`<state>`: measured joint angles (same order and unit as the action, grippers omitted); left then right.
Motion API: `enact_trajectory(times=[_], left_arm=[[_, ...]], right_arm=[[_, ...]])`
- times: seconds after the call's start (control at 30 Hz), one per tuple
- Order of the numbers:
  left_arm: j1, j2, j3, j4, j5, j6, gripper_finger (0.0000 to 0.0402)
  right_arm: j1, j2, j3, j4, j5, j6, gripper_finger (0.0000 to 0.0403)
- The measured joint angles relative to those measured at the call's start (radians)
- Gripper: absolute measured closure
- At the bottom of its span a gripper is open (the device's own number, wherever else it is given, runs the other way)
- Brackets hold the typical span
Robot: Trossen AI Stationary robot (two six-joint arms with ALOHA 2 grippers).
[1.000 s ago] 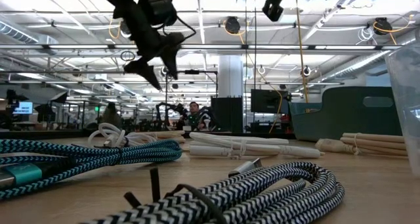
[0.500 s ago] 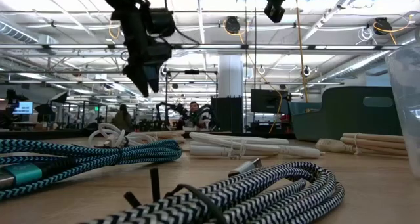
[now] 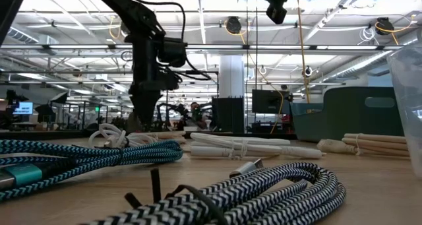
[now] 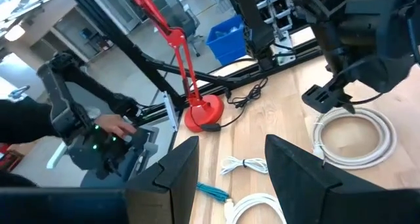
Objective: Pick & Place USB Port
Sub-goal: Put the left light brown hdmi cable into the blue bin
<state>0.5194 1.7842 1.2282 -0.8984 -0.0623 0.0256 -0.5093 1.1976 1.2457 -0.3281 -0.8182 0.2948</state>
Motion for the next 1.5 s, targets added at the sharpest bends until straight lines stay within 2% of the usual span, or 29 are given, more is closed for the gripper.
enact_trajectory(times=[0.43,0.67,0.83,1.1,1.13,1.4,1.5], left_arm=[[0.009,0.129,0.000,0.029,0.007,-0.006,0.0103],[0.008,0.145,0.004,0.044,-0.014,-0.056,0.0113],[0.007,0.147,0.003,0.042,-0.007,-0.062,0.0184],[0.010,0.147,0.002,0.045,0.018,-0.146,0.0366],[0.010,0.147,0.002,0.045,0.021,-0.154,0.0378],[0.007,0.091,0.035,0.019,0.041,-0.266,0.0389],[0.006,0.043,0.088,0.018,0.050,-0.387,0.0389]], right_arm=[[0.021,0.000,0.000,0.001,0.088,0.001,0.0237],[0.032,0.000,0.000,0.001,0.092,0.011,0.0237],[0.044,0.000,0.000,0.001,0.093,0.012,0.0237],[0.065,0.000,0.000,0.001,0.140,0.012,0.0237],[0.067,0.000,0.000,0.001,0.141,0.012,0.0237],[0.089,0.000,0.000,0.001,0.143,0.034,0.0237],[0.101,0.000,0.000,0.000,0.181,0.051,0.0237]])
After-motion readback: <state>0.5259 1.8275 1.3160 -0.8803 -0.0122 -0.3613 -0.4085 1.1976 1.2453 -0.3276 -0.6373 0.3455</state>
